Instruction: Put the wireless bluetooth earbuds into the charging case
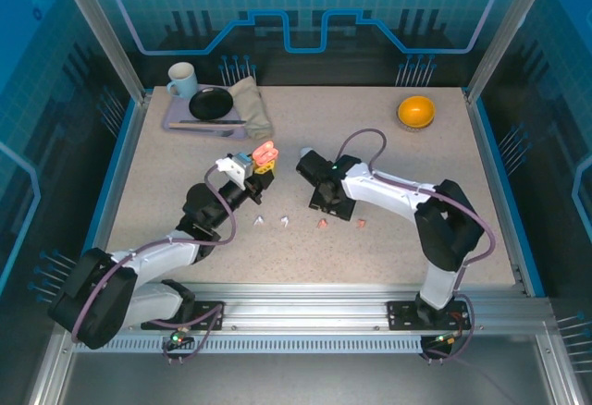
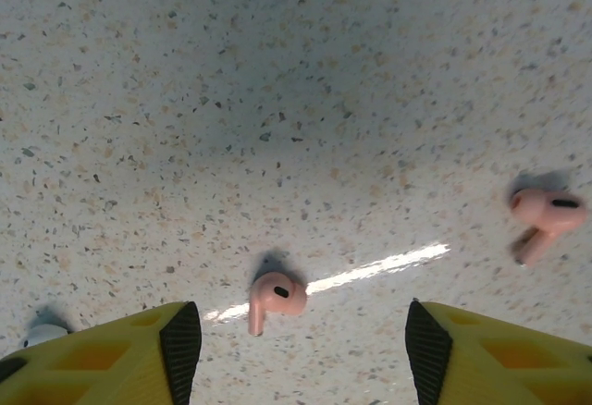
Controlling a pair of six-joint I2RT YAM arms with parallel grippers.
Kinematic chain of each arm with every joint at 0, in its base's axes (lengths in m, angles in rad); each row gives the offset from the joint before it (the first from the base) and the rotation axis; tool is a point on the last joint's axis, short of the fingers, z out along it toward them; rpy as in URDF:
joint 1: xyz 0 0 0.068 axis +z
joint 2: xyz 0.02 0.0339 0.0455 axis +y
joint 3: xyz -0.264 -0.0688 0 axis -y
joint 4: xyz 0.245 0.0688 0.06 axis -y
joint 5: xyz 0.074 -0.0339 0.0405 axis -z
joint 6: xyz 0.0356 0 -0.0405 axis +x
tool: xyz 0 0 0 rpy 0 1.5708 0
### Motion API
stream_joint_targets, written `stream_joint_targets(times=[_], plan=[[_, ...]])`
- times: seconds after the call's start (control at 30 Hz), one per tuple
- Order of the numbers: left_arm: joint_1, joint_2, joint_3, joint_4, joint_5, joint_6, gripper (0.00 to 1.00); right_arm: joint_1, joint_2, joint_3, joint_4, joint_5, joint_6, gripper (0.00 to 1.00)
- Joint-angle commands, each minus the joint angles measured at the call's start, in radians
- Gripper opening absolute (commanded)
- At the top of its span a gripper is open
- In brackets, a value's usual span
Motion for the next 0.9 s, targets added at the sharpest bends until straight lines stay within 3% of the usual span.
stream_joint_targets(times=[0.0,0.47,0.87], plan=[[0.006,-0.021,0.007,0.025,0.023,-0.013,0.0,0.028,0.056,0.017,-0.04,-0.024,0.143,0.64],[0.006,-0.023,0.015,0.015,0.036,-0.013,0.0,0.082,0.082,-0.055,0.018,-0.05,0.53,0.63],[0.007,-0.027,0.009,0.01,0.046,-0.018,0.0,0.06,0.09,-0.058,0.083,-0.048,0.61,0.62]])
